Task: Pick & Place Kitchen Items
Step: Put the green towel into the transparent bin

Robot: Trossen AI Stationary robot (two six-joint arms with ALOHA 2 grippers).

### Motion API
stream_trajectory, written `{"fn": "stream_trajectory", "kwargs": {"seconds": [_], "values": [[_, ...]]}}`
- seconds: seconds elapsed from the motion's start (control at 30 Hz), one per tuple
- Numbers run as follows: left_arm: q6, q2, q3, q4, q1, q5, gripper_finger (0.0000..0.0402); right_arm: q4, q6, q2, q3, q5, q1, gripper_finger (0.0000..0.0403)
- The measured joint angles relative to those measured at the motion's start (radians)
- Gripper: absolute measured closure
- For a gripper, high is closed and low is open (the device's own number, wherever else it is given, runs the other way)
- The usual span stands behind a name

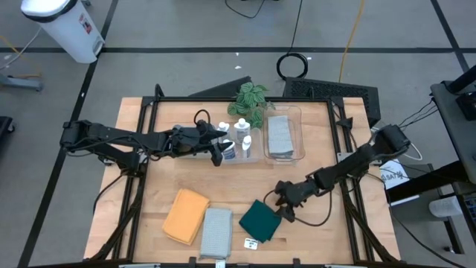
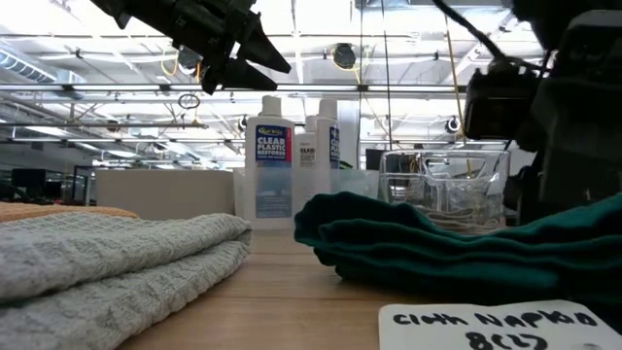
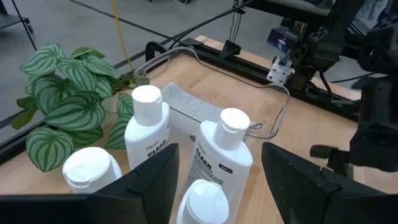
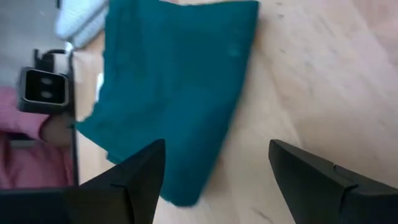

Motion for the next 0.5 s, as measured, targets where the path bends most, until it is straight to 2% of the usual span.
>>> {"fn": "stream_trajectory", "kwargs": {"seconds": [0.17,0.5], "values": [[0.0,0.0,0.0,0.002,0.0,0.0,0.0167,0.128,0.0,0.066,0.0,-0.057,-0.025,0.0138],[0.0,0.0,0.0,0.012,0.0,0.0,0.0167,0.248,-0.005,0.199,0.004,-0.076,-0.036,0.0138]]}}
